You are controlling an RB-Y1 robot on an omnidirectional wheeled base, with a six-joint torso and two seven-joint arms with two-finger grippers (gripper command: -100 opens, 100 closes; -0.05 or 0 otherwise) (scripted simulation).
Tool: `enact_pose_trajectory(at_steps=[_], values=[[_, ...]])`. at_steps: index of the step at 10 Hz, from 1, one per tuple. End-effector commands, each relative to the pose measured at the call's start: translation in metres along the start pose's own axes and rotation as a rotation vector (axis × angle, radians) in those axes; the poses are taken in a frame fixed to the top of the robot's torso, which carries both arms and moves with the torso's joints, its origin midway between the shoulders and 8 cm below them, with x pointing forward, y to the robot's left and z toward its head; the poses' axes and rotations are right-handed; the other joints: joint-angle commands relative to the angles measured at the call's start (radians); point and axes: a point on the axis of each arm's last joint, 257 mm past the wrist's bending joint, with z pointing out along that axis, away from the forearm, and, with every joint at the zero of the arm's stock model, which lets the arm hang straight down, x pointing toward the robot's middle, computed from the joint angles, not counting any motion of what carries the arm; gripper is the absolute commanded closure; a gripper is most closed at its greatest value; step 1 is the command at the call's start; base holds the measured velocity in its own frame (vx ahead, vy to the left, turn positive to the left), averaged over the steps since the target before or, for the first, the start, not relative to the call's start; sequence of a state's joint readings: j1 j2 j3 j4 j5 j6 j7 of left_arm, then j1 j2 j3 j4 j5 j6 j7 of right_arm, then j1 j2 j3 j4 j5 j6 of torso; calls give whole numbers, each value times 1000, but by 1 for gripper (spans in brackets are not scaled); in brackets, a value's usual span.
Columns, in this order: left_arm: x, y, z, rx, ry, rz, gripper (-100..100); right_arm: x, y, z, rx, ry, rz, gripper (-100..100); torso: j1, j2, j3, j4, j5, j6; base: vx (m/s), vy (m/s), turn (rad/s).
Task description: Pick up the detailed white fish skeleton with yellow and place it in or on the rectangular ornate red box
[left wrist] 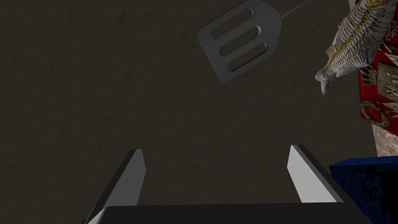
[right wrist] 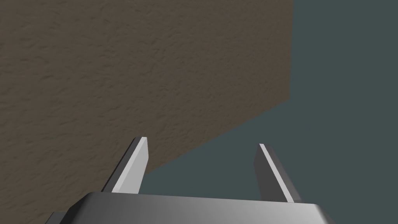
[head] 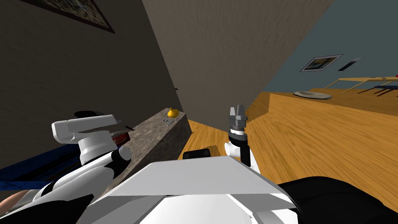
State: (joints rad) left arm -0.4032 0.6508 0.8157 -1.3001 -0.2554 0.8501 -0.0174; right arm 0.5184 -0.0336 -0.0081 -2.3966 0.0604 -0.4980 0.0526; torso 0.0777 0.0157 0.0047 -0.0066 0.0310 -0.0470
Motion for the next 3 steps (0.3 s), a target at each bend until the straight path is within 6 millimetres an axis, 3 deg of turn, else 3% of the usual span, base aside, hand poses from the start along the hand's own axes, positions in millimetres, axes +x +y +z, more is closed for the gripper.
enact_pose_trajectory(at_steps=[1, 3], values=[[0, 0, 0, 0, 0, 0, 0, 0, 0, 0, 0, 0, 0, 0, 0, 0, 0, 0, 0, 0, 0, 0, 0], [0, 0, 0, 0, 0, 0, 0, 0, 0, 0, 0, 0, 0, 0, 0, 0, 0, 0, 0, 0, 0, 0, 0]])
